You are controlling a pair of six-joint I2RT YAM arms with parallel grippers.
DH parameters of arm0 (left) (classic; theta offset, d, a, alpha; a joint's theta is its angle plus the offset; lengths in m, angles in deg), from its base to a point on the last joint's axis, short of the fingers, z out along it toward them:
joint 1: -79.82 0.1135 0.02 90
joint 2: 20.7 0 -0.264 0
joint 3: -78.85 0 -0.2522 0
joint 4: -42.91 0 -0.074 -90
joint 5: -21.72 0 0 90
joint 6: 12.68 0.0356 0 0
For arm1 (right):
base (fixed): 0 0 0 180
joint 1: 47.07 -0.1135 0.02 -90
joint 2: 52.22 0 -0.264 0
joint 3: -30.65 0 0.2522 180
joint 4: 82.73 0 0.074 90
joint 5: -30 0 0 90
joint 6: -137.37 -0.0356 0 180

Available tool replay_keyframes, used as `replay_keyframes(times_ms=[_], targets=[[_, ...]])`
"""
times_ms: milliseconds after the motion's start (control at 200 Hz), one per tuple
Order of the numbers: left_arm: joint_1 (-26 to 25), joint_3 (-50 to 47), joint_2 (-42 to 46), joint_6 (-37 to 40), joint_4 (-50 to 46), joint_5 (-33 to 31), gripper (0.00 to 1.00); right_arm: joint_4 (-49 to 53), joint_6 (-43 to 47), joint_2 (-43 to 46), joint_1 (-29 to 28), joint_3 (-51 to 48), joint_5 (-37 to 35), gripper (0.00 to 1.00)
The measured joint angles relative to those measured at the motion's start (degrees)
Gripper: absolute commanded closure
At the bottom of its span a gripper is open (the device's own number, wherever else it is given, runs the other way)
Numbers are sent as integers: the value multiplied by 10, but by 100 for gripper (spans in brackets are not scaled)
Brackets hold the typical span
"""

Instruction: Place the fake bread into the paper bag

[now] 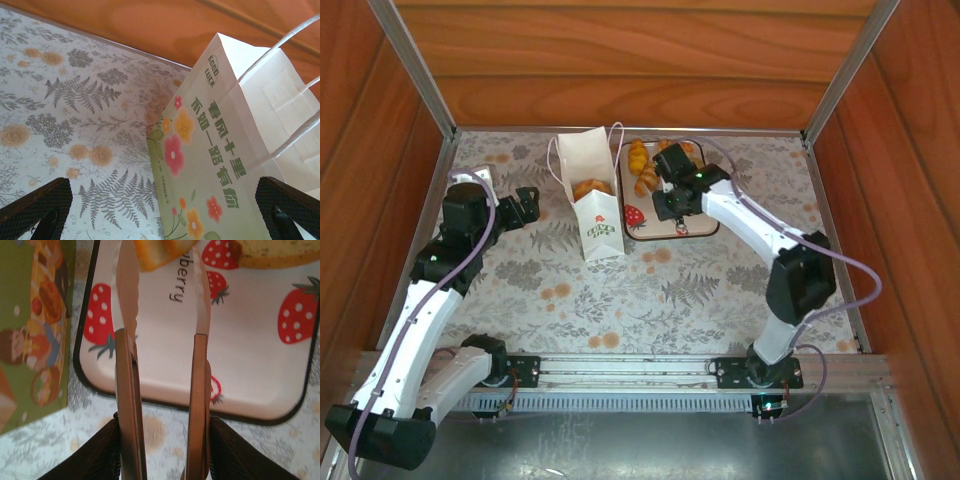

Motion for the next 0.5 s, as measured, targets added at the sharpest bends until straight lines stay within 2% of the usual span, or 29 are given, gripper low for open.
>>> replay_keyframes(times_ms=[155,500], targets=[[0,-1,-3,6,3,0,0,-8,-8,-47,6,28,-5,49],[0,-12,-2,9,7,0,0,-21,-35,-60,21,52,-3,42]])
